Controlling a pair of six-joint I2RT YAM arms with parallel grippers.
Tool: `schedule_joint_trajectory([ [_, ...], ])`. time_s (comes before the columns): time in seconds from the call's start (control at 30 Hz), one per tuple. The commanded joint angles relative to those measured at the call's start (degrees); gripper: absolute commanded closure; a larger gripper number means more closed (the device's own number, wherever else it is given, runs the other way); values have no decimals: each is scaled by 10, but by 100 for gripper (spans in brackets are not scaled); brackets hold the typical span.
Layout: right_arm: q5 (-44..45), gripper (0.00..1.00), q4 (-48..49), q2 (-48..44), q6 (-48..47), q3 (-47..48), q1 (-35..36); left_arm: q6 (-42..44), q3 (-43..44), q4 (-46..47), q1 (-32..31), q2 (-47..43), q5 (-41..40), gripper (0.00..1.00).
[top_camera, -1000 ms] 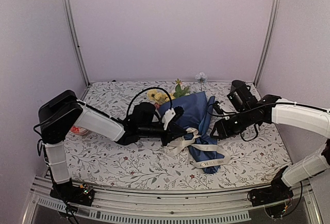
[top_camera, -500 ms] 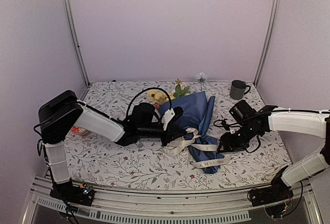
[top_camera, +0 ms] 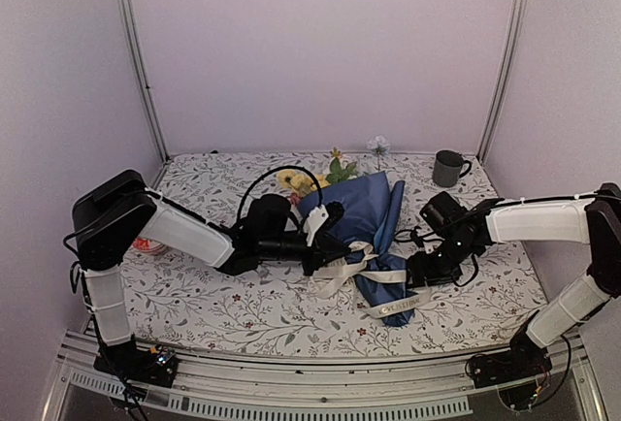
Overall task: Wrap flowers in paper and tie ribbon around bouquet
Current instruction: Cross the half-tied ribbon over the folded bouquet.
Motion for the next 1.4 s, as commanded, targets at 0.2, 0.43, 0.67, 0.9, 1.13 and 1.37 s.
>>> schedule_joint_trajectory([
  [0.2, 31, 66, 44, 42, 4, -10, -1, -5, -3, 9, 6, -1, 7, 100],
  [0.43, 40, 100, 32, 13, 5, -9, -1, -5, -4, 10, 5, -2, 7, 100],
  [0.67, 12, 100, 10, -47, -16, 13, -1, -5, -3, 8, 6, -1, 8, 100],
  [0.9, -38, 53, 42, -76, -34, -4, -14, -4, -4, 7, 6, -2, 9, 100],
  [1.13, -131, 39, 121, -110, -48, -46, -79, -2, -5, 6, 5, -5, 12, 100],
  [1.37, -342, 37, 297, -173, 21, -140, -179, -4, -5, 8, 6, -4, 13, 100],
])
